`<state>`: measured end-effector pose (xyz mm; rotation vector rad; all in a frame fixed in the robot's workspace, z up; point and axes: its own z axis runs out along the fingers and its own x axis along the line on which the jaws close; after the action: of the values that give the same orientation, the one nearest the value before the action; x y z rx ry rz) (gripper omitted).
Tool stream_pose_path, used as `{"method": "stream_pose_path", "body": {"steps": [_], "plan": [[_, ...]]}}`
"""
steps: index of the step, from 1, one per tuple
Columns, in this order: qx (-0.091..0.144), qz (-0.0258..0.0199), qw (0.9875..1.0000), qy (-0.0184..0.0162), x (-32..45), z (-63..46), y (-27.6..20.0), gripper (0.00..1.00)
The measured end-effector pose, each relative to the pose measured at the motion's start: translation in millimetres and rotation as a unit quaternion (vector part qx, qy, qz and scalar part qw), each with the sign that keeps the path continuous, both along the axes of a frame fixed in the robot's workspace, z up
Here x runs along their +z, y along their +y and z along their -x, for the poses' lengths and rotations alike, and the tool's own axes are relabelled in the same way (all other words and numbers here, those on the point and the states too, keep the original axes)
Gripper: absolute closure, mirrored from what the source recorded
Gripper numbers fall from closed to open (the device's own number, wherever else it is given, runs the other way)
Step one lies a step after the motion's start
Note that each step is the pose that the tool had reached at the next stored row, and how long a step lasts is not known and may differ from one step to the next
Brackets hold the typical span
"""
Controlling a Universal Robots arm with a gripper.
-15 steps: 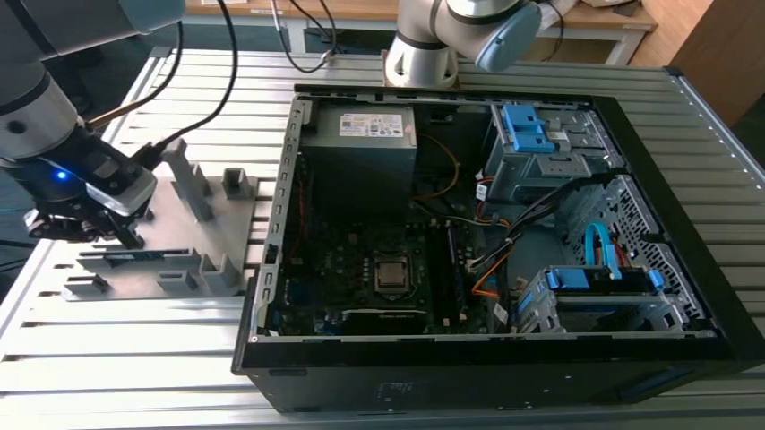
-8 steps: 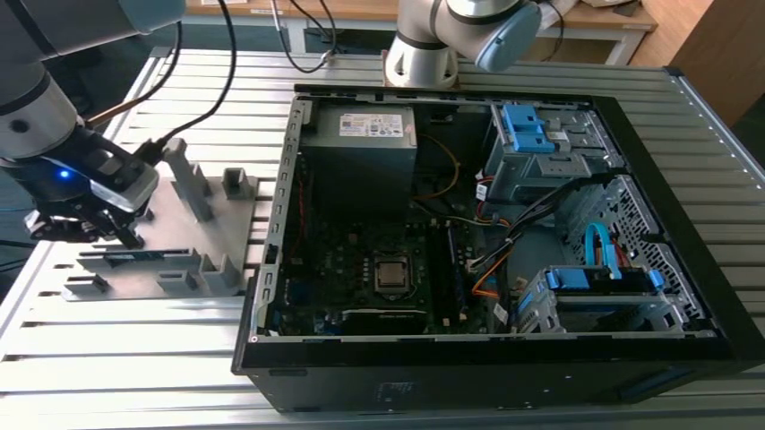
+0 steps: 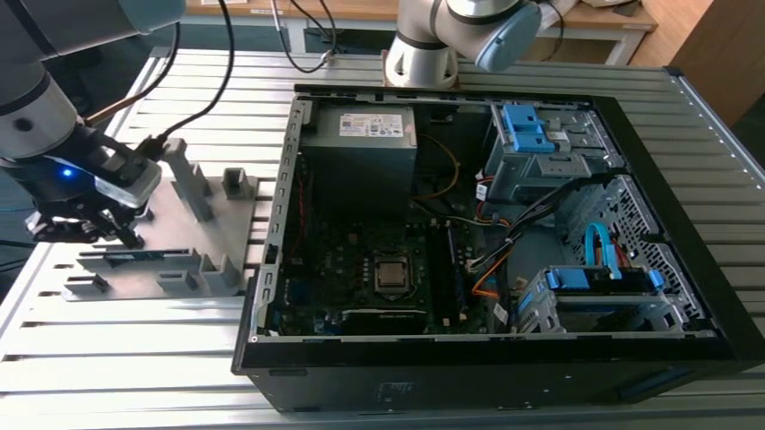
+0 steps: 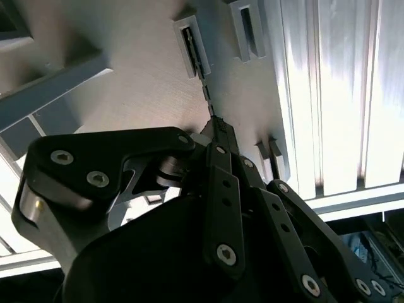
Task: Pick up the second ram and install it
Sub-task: 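Pick up the second ram and move it above second insertion slot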
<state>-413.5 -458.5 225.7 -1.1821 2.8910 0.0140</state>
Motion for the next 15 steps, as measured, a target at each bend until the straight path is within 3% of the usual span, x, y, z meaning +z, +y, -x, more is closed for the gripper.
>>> {"method": "stream_pose_path", "body": {"steps": [7,15], "plan": [[0.028,0.0,0.9996,0.0,0.0,0.0,0.0,0.9],[0.061,-0.0002,0.9981,0.0,0.0,0.0,0.0,0.9]]}}
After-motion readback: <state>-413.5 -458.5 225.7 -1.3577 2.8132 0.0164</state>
